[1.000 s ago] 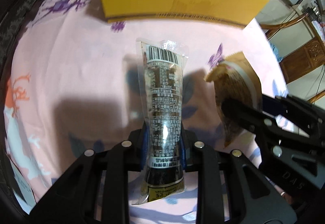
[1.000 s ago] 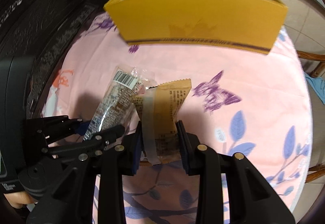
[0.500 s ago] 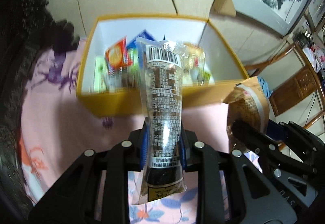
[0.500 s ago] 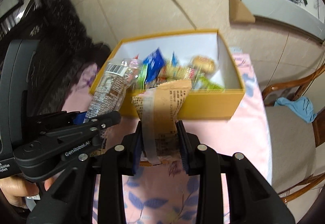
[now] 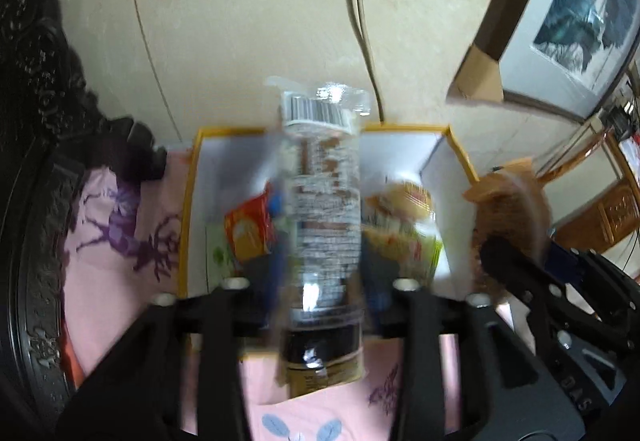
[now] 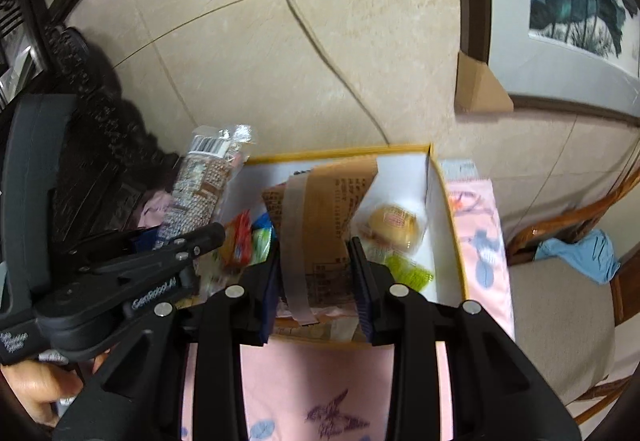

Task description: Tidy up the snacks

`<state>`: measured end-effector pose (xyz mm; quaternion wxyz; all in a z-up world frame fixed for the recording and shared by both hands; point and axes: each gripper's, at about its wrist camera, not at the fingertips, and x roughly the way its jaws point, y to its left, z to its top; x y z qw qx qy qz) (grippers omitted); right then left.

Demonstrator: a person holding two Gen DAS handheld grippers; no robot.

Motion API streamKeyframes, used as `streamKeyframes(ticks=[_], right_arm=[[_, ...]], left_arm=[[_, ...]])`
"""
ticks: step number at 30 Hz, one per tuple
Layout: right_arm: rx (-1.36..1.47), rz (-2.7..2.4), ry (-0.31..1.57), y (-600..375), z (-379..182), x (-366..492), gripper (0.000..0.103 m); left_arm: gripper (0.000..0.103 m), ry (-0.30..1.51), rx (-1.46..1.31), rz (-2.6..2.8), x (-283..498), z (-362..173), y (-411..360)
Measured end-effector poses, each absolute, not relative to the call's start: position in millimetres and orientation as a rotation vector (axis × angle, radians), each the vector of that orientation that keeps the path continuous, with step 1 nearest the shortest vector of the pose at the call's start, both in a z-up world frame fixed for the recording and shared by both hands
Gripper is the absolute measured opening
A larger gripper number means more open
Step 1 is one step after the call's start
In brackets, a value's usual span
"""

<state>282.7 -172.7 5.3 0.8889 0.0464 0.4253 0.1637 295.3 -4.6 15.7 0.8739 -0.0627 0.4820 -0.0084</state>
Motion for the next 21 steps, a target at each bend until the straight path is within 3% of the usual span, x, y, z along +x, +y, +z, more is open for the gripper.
streamKeyframes(ticks=[2, 5, 19, 20, 21], right_arm=[[0.067, 0.279, 0.88, -171.2, 7.8, 297.2, 0.06], [0.091, 0.211, 0.899, -179.2, 8.2, 310.8, 0.073], [0.027, 0.21, 0.929, -170.1, -5.0, 306.5, 0.076], [0.027, 0.209, 0.926, -170.0, -4.3, 305.8, 0.081], [0.026, 0.209, 0.923, -169.5, -3.2, 305.6, 0.098]], left_arm=[[0.084, 0.939, -0.106, 0.062, 299.8, 26.5, 1.4], [0.101, 0.938, -0.199, 0.082, 303.3, 29.0, 19.5], [0.101, 0.863, -0.092, 0.108, 297.4, 49.3, 9.6], [0.101, 0.863, -0.093, 0.103, 297.1, 49.9, 9.0], [0.101, 0.866, -0.088, 0.108, 296.6, 50.5, 8.7]])
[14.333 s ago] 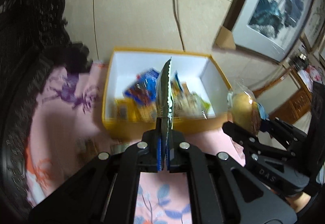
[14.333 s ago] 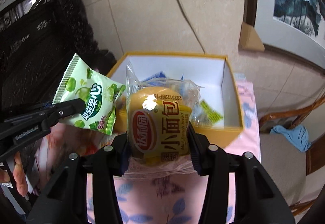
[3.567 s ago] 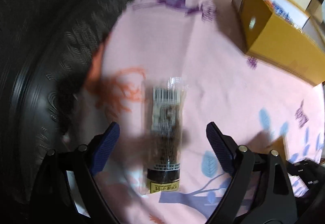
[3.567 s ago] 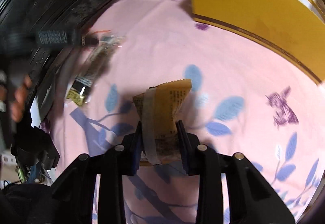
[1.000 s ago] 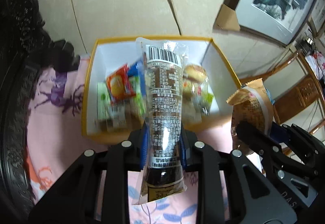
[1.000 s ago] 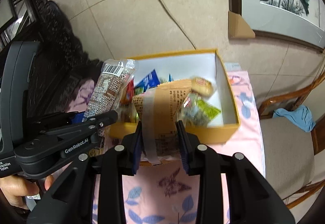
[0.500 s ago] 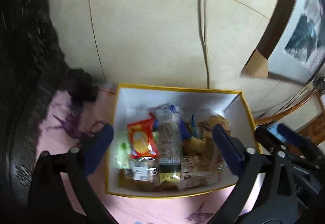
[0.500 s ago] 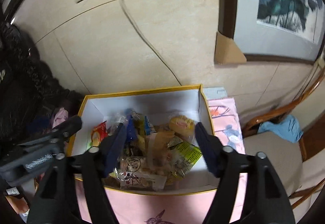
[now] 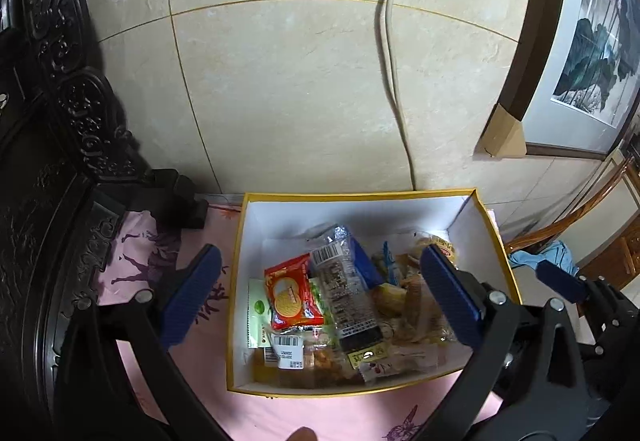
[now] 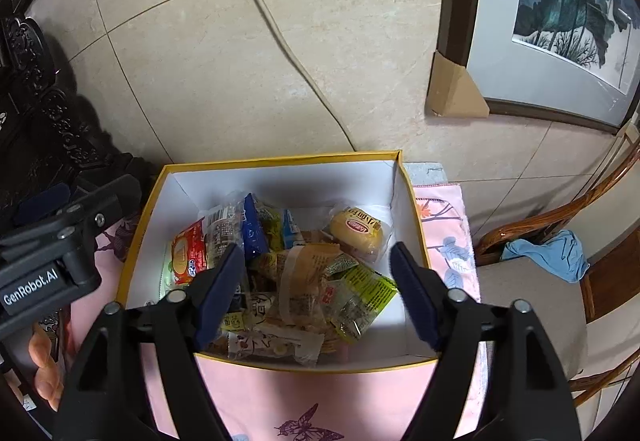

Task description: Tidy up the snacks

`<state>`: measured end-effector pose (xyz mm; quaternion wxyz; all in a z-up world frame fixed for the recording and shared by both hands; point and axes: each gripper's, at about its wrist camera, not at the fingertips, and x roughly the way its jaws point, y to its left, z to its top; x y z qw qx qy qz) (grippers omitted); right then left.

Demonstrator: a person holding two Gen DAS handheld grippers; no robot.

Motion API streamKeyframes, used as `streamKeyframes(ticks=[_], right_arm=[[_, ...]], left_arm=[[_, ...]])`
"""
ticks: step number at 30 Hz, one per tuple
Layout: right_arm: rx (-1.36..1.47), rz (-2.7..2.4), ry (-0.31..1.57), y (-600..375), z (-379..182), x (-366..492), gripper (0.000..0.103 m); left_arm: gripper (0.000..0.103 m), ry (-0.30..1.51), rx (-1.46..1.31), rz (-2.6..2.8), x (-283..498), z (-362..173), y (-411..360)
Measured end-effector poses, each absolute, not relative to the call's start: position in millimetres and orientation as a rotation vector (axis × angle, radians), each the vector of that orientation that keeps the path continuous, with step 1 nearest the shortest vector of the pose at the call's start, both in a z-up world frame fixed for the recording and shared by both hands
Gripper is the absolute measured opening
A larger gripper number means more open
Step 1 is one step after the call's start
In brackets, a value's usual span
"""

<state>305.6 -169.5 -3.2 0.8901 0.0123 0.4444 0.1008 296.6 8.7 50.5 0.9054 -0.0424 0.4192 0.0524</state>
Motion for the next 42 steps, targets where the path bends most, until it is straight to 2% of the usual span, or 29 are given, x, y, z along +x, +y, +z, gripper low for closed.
streamKeyframes(ticks=[1, 42], right_arm=[[0.021, 0.209, 0.919, -169.4, -2.0, 304.2, 0.102], [0.014, 0.217, 0.918, -162.7, 2.0, 294.6, 0.102]], left_arm=[[0.101, 0.871, -0.077, 0.127, 296.4, 51.0, 8.2], [0.101, 0.852, -0.168, 0.104, 287.3, 52.9, 15.5]])
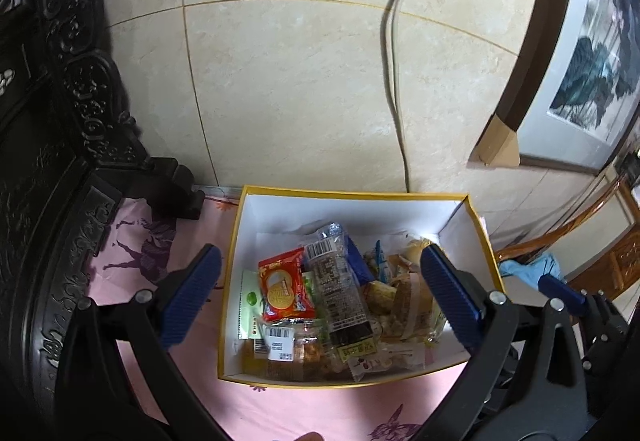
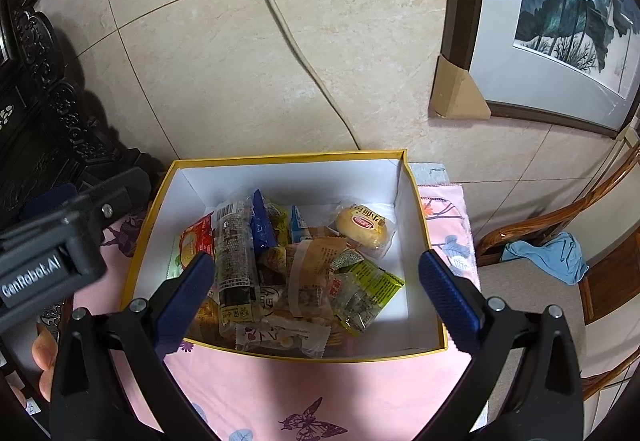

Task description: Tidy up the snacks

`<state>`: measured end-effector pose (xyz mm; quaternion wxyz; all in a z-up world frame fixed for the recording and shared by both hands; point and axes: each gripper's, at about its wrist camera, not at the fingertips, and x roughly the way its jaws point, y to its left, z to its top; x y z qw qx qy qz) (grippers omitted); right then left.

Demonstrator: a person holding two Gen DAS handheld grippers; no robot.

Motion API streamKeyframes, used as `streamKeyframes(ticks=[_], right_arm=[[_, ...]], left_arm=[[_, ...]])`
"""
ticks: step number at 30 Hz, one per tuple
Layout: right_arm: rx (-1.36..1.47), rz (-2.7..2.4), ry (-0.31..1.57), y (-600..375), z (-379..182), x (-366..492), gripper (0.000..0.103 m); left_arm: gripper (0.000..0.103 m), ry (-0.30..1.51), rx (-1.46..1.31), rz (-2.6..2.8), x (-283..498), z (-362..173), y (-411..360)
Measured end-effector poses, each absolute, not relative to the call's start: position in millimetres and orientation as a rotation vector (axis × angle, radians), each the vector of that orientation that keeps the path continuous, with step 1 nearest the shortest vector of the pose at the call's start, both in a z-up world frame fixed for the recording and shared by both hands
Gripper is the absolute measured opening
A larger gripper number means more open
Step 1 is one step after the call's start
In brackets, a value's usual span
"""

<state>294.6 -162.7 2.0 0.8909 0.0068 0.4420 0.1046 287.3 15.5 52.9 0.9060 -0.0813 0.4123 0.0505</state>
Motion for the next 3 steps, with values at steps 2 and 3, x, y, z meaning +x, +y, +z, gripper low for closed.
streamKeyframes(ticks=[2, 3], right_arm=[[0.013, 0.216, 0.916, -162.4, 2.2, 294.3, 0.102], [0.012, 0.216, 0.916, -162.3, 2.2, 294.3, 0.102]], left_arm=[[0.101, 0.858, -0.159, 0.115, 287.3, 51.8, 15.8], [0.101, 0.86, -0.154, 0.119, 287.7, 51.4, 15.5]])
